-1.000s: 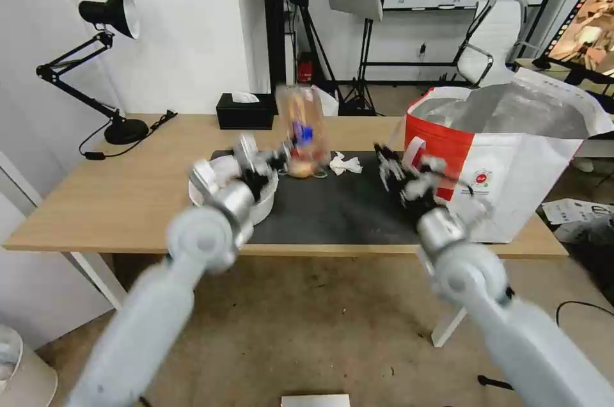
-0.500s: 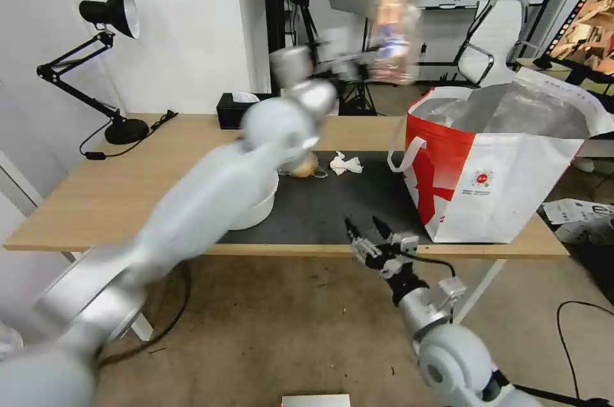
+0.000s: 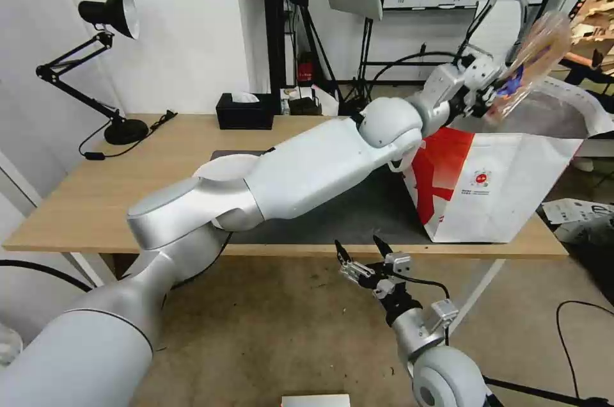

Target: Pick up the trash from the table and place it into the takeout bag.

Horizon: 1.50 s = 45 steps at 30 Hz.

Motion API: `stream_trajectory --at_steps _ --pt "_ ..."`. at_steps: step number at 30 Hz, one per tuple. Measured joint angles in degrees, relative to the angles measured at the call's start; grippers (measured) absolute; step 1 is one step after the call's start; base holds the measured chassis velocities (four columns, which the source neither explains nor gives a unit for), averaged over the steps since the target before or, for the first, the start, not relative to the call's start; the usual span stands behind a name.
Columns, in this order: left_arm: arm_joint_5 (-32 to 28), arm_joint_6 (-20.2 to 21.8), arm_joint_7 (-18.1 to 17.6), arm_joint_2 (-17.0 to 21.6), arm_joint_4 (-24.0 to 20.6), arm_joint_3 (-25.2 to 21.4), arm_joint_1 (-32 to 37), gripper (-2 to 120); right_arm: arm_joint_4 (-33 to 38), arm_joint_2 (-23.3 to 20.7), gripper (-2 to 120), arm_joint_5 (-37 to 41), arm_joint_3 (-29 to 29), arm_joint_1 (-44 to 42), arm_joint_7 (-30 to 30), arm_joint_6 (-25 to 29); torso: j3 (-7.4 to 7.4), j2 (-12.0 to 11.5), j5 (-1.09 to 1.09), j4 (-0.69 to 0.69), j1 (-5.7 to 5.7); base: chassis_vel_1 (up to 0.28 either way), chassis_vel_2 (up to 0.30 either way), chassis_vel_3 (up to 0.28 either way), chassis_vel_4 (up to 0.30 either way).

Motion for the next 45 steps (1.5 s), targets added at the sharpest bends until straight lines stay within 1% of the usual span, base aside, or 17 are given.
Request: stream_trajectory --at_steps 8,13,17,19,20,24,25,28,29,31,32,35,36,37,40,42,45 --pt "-2.05 0.19 -1.38 1.7 -2.43 -0.05 -1.09 34 -0.38 -0.21 100 0.0 0.14 0.21 -0.16 0.0 0.0 0.0 0.0 -0.01 0.0 0.0 0.0 0.0 0.0" --pt "-2.75 0.33 -1.94 2.47 -3.44 -0.24 -1.3 43 -0.43 -0.22 100 0.03 0.47 0.16 -0.18 0.0 0.0 0.01 0.0 -0.01 -0.01 0.0 0.0 0.0 0.0" --pt "-5.02 1.66 -6.6 6.1 -9.64 -0.95 0.02 60 -0.2 -0.21 100 0.05 0.96 0.57 -0.16 0.0 -0.01 0.01 0.0 -0.04 -0.01 0.0 0.0 0.0 0.0" --pt "-6.08 2.43 -10.35 11.23 -16.35 -1.29 1.84 71 1.03 -0.71 100 0.0 1.53 0.63 -0.06 0.01 -0.01 0.01 -0.01 -0.03 -0.01 0.0 0.0 0.0 0.0" --pt "-6.08 2.43 -10.35 11.23 -16.35 -1.29 1.84 71 1.03 -0.71 100 0.0 1.53 0.63 -0.06 0.01 -0.01 0.01 -0.01 -0.03 -0.01 0.0 0.0 0.0 0.0" --pt "-6.11 2.61 -14.0 23.92 -28.17 -3.36 8.27 91 2.64 -2.1 100 -3.23 3.55 -0.13 0.71 1.17 -0.01 0.01 -0.02 0.01 -0.01 0.0 0.0 0.0 0.0" --pt "-6.11 2.61 -14.0 23.92 -28.17 -3.36 8.27 91 2.64 -2.1 100 -3.23 3.55 -0.13 0.71 1.17 -0.01 0.01 -0.02 0.01 -0.01 0.0 0.0 0.0 0.0" --pt "-3.78 2.01 -15.8 34.11 -36.9 -7.74 18.57 99 3.67 -2.91 100 -5.45 6.22 -1.17 1.88 2.37 -0.01 0.01 -0.03 -0.02 -0.01 0.0 0.0 0.0 0.0" --pt "-3.78 2.01 -15.8 34.11 -36.9 -7.74 18.57 99 3.67 -2.91 100 -5.45 6.22 -1.17 1.88 2.37 -0.01 0.01 -0.03 -0.02 -0.01 0.0 0.0 0.0 0.0" --pt "1.98 0.76 -16.06 40.88 -42.9 -16.06 30.71 100 4.72 -4.13 100 -6.89 8.61 -1.95 2.13 3.46 -0.01 0.02 -0.05 0.02 -0.01 0.0 0.0 0.0 0.0" --pt "1.98 0.76 -16.06 40.88 -42.9 -16.06 30.71 100 4.72 -4.13 100 -6.89 8.61 -1.95 2.13 3.46 -0.01 0.02 -0.05 0.02 -0.01 0.0 0.0 0.0 0.0" --pt "9.7 -0.21 -14.27 44.82 -49.43 -29.9 49.87 100 6.19 -5.32 100 -7.2 10.48 -3.82 2.2 4.07 -0.02 0.01 -0.04 0.0 -0.01 0.0 0.0 0.0 0.0" --pt "12.48 -0.66 -13.57 44.96 -51.65 -35.63 57.6 100 6.9 -5.58 100 -7.55 11.07 -4.9 2.22 4.29 -0.02 0.02 -0.04 -0.01 -0.01 0.0 0.0 0.0 0.0" --pt "12.48 -0.66 -13.57 44.96 -51.65 -35.63 57.6 100 6.9 -5.58 100 -7.55 11.07 -4.9 2.22 4.29 -0.02 0.02 -0.04 -0.01 -0.01 0.0 0.0 0.0 0.0" --pt "17.86 -2.58 -12.81 44.12 -54.59 -43.68 69.62 100 7.67 -5.8 100 -9.0 11.95 -6.9 2.23 4.94 -0.02 0.02 -0.01 0.0 -0.02 0.0 0.0 0.0 0.0" --pt "24.41 -4.76 -12.4 40.45 -57.22 -52.0 82.96 100 8.27 -5.83 100 -11.49 13.4 -9.66 2.26 6.52 -0.03 0.02 -0.01 -0.01 -0.03 0.0 0.0 0.0 0.0" --pt "28.23 -5.91 -12.17 37.53 -57.6 -55.85 89.66 100 8.38 -5.83 100 -12.28 14.42 -11.43 2.42 7.61 -0.03 0.02 0.0 0.0 -0.03 0.0 0.0 0.0 0.0"
